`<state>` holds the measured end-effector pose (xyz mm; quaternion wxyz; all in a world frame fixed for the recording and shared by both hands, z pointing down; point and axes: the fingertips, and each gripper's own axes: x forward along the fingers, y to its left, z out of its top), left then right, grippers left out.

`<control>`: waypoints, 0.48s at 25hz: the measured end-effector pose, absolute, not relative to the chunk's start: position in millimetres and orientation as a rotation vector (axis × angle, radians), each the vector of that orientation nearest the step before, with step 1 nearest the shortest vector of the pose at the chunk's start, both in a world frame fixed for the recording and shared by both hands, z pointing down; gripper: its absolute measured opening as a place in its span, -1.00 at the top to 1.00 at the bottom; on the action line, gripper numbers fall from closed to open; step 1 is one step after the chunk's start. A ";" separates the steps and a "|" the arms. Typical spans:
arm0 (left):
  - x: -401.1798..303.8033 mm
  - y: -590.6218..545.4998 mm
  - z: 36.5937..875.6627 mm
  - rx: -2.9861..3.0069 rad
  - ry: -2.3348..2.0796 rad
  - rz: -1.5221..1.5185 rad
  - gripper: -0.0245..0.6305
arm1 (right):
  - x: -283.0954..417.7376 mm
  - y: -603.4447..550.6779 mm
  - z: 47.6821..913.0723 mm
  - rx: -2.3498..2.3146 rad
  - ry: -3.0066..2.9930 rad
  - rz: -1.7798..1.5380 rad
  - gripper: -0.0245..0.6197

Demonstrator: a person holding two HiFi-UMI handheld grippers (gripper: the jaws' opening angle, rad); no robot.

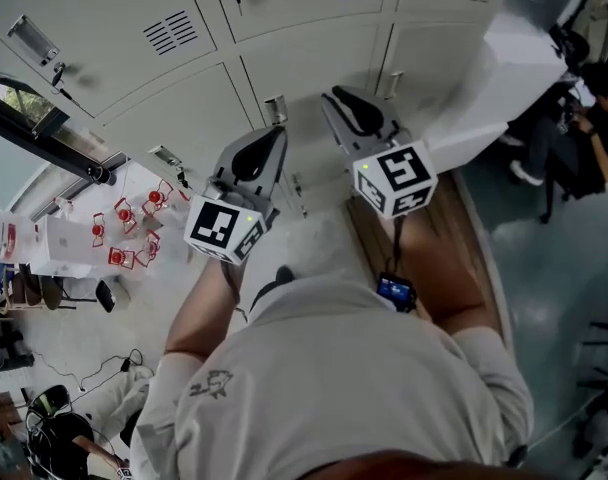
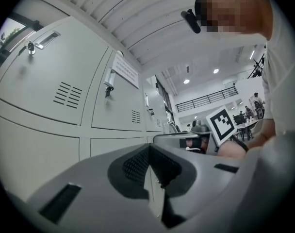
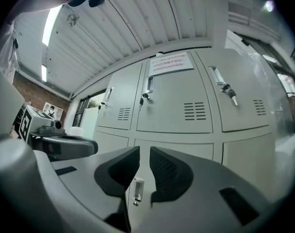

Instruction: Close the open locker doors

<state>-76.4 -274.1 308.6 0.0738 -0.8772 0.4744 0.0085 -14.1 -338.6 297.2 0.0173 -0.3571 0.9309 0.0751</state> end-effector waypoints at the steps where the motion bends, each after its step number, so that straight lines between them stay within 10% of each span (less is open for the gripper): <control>1: -68.5 -271.2 313.8 -2.644 1.422 0.024 0.94 | -7.5 -334.7 306.9 -1.107 2.904 0.215 0.72; 12: -15.7 -245.9 366.9 -2.769 1.404 0.000 0.94 | 42.2 -270.9 371.4 -1.065 2.954 0.134 0.72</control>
